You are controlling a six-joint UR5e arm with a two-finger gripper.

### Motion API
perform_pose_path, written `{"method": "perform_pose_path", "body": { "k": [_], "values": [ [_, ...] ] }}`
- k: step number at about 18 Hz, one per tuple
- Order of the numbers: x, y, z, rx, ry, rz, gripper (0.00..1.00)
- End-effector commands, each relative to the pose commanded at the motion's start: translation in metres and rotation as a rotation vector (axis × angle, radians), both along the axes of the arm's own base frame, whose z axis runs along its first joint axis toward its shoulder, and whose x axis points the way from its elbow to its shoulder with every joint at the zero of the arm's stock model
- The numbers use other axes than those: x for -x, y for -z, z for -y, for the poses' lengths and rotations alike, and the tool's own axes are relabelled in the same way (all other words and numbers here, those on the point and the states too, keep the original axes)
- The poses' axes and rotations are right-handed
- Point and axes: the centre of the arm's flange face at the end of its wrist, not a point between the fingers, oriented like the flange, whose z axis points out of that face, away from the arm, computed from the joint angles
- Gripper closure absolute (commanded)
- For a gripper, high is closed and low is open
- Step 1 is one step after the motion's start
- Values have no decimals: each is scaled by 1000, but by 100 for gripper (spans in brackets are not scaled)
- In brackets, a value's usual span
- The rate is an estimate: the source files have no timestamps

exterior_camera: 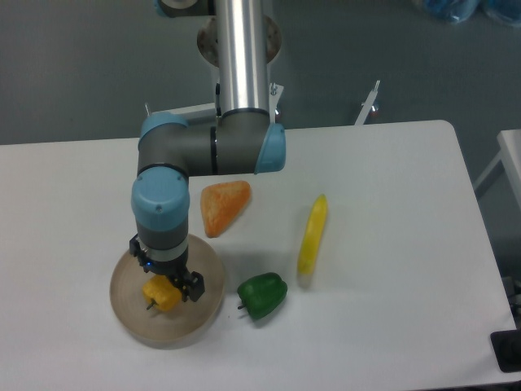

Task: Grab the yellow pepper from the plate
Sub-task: 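Close the gripper around the yellow pepper on the plate, then lift the yellow pepper off the plate and carry it toward the banana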

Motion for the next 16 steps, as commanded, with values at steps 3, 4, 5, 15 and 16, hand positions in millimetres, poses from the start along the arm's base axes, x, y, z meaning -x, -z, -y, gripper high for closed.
{"method": "perform_pose_path", "body": {
  "k": [3, 4, 5, 15, 16],
  "values": [
    [0, 12, -1, 17, 1, -3, 0],
    [0, 15, -1, 22, 1, -3, 0],
    [0, 17, 1, 28, -2, -1, 0],
    [-3, -19, 6, -34, 2, -40, 88],
    [11, -40, 12, -58, -19, -45, 88]
  ]
}}
